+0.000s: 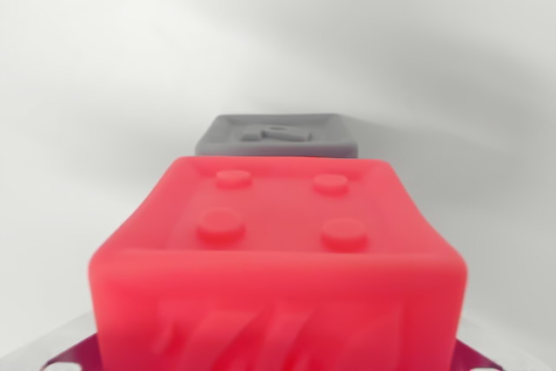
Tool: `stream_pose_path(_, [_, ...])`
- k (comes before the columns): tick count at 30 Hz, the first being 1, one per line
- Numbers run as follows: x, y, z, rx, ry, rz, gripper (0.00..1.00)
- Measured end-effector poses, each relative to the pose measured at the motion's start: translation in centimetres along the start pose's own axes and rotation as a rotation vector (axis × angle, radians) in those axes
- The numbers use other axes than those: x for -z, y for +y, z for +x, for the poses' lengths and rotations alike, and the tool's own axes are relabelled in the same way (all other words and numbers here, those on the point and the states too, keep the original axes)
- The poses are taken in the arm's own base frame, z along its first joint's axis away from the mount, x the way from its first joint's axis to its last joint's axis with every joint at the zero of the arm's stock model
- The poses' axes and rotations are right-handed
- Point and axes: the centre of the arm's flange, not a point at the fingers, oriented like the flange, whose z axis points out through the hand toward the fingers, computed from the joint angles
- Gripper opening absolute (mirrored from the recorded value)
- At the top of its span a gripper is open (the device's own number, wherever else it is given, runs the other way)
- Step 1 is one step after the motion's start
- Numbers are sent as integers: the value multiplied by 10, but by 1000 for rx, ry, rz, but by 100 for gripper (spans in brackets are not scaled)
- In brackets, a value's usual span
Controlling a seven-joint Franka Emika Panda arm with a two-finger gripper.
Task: Destack cube
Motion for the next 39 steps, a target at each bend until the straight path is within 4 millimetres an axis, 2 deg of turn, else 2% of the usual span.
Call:
stream_pose_path(19, [52, 0, 0, -5, 5, 2, 0])
stream_pose_path(39, [51, 17, 6, -147, -2, -5, 0])
